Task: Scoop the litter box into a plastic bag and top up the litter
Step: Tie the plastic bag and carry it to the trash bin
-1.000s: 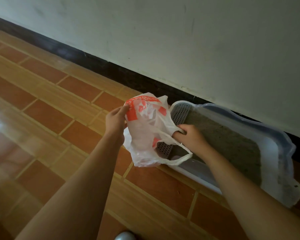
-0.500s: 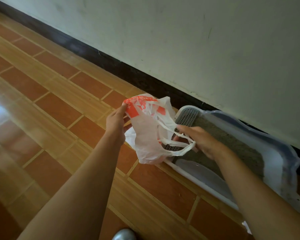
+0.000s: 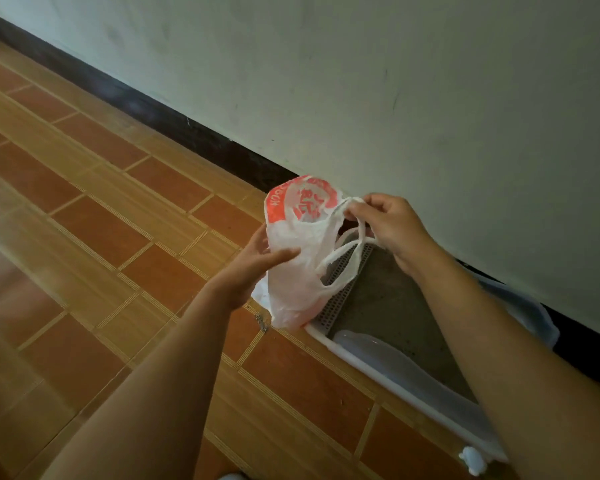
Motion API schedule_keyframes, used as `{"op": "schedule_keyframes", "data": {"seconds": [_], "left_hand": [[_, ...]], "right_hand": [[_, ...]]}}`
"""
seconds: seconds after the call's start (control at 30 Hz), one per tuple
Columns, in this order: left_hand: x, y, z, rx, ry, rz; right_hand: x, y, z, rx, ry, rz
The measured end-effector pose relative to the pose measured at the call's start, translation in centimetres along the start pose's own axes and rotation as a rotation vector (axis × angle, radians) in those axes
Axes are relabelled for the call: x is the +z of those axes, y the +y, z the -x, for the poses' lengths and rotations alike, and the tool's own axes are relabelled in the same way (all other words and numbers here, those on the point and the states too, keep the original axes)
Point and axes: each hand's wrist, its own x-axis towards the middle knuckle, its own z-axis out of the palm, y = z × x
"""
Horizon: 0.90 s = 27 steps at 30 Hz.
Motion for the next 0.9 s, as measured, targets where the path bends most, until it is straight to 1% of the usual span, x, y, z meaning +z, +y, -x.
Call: {"op": "schedule_keyframes", "data": {"seconds": [0.07,0.13,0.23,0.3,0.37,0.47,0.53,0.6,0.73,0.8,0.9], "left_hand": [[0.5,0.0,-0.4,-0.011,-0.073,-0.059],[1.4,0.0,-0.6,-0.056,-0.076,-0.180],[2.7,0.0,-0.6,-0.053,0.053,-0.353],[2.8,0.5,-0.2,-0.028,0.146,-0.379],[2.6,0.7,0.3,-0.023,0.197,-0.354],[1.8,0.8,0.7,-0.010,0.207,-0.302],[1.4,0.6,0.9,-0.014,0.238,-0.218],[0.9,0.5,0.9,-0.019,0.308,-0.079],[0.3,1.3,0.9,0.014,0.486,0.160],[0.2,1.8,0.8,0.053,0.542,0.195],[0.5,2.6,0.7,0.102,0.595,0.195]], "right_hand": [[0.0,-1.2,-0.3,-0.028,-0.026,-0.004],[0.0,-2.2,-0.6,-0.060,-0.035,-0.039],[-0.1,-3.2,-1.0,-0.113,-0.031,-0.035],[-0.2,-3.2,-1.1,-0.122,-0.030,-0.037],[-0.4,-2.8,-1.1,-0.095,-0.004,-0.079],[-0.7,-1.8,-1.1,-0.020,0.083,-0.201],[-1.0,-1.1,-1.1,0.016,0.163,-0.272],[-1.3,-0.6,-1.2,0.038,0.211,-0.330],[-2.0,-0.2,-1.2,0.020,0.197,-0.532],[-2.2,-0.2,-1.4,-0.010,0.165,-0.639],[-2.3,-0.2,-1.5,-0.047,0.110,-0.719]]}}
